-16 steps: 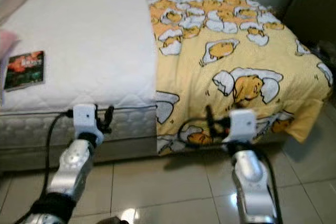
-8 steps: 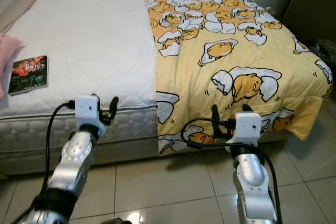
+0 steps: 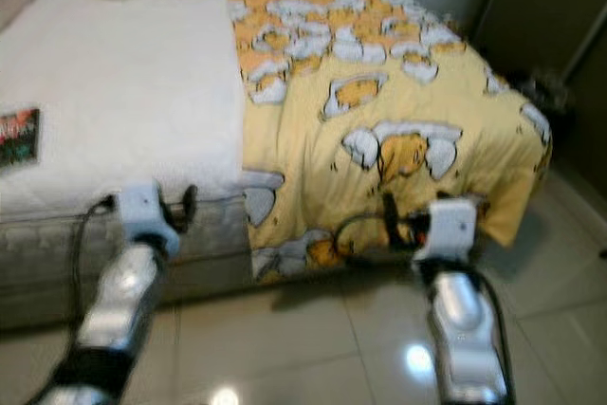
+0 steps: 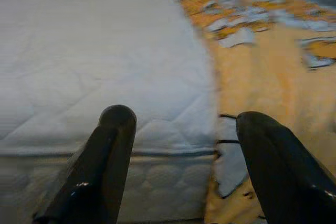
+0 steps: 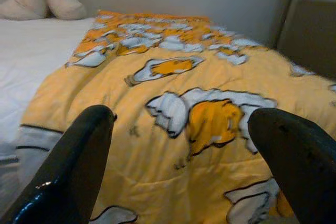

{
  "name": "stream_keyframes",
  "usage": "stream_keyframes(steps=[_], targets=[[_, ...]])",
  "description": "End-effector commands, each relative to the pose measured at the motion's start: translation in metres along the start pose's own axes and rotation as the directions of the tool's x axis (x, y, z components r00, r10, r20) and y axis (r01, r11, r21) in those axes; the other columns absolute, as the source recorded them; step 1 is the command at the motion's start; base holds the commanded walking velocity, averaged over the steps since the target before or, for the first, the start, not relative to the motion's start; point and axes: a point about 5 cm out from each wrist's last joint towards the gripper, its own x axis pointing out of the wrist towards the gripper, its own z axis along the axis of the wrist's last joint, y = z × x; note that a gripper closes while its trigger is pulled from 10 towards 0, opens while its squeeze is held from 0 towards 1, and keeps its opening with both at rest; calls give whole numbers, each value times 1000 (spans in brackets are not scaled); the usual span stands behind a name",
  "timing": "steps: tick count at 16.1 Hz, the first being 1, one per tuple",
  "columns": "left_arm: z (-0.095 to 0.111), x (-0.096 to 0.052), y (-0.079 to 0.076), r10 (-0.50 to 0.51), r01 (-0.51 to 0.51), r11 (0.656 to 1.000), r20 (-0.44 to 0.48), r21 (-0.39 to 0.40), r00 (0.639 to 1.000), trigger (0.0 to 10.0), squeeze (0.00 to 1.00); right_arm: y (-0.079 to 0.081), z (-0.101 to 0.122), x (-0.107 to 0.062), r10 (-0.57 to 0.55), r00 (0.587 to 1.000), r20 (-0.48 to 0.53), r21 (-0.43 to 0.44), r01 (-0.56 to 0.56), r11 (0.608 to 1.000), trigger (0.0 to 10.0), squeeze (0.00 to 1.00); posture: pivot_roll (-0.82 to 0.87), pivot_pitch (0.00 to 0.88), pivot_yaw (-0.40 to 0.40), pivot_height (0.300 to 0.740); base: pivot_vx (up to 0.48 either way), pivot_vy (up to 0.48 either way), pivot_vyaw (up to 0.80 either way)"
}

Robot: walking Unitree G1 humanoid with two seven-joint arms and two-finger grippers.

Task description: Clean up the room

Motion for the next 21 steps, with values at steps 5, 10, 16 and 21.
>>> stream_keyframes(steps=[5, 10, 16, 21], targets=[[7, 4, -11, -79, 76, 992, 23, 100, 997, 10000, 0, -10, -5, -2, -20, 1000, -21, 10, 20, 1000, 10000, 0, -94, 0, 24, 740, 159, -233, 0], [9, 3, -28, -160, 159, 987, 36, 31, 986, 10000, 0, -7, -7, -3, -2, 1000, -27, -1, 2, 1000, 10000, 0, -104, 0, 26, 740, 67, 68, 0], [7, 2, -31, -175, 174, 985, 30, 18, 984, 10000, 0, -5, -9, -5, -3, 999, -37, -3, 3, 1000, 10000, 0, -106, 0, 30, 740, 339, 340, 0], [7, 2, -32, -182, 181, 983, 32, 20, 983, 10000, 0, 0, -9, -6, 23, 999, -28, -12, -23, 1000, 10000, 0, -105, 0, 33, 740, 420, 119, 353]])
